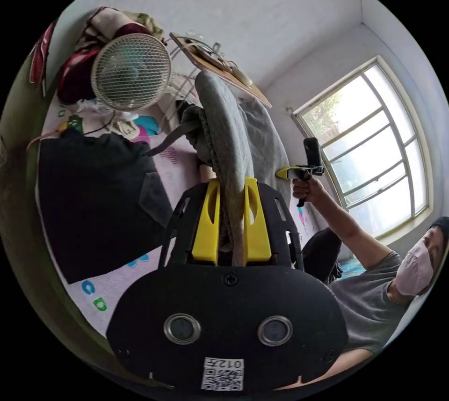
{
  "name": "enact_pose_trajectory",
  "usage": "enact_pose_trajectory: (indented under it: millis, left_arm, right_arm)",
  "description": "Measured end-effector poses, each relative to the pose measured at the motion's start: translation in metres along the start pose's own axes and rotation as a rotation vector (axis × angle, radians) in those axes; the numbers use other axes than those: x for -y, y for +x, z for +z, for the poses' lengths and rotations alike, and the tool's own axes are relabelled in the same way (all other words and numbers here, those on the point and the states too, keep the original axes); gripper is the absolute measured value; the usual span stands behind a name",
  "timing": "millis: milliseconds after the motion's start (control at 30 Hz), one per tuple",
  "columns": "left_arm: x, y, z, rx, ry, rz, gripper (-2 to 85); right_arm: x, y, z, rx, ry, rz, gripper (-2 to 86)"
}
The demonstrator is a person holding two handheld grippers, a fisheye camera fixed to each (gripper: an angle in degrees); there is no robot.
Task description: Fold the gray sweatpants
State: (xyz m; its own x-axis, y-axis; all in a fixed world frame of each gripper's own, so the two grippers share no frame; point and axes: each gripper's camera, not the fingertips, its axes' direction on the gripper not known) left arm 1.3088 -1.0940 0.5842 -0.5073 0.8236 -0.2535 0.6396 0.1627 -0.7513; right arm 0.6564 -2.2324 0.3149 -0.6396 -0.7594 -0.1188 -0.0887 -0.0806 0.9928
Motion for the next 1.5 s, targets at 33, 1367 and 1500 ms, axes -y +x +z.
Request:
enact_pose_trajectory:
  millis: [33,1367,1500]
  left_arm:
    - [-0.003,-0.01,-0.013,0.023,0.011,-0.009,6.3]
    - [-0.148,-0.207,-0.195,0.417,0.263,-0.085,3.8]
    - [-0.136,-0.169,-0.161,0.462,0.068,0.055,3.0]
  right_arm:
    - [0.019,-0.004,0.04,0.038,0.003,-0.014,7.4]
    - [0.049,0.04,0.44,0.11,0.016,0.306,11.0]
    - [0.016,0.051,0.437,0.17,0.026,0.349,11.1]
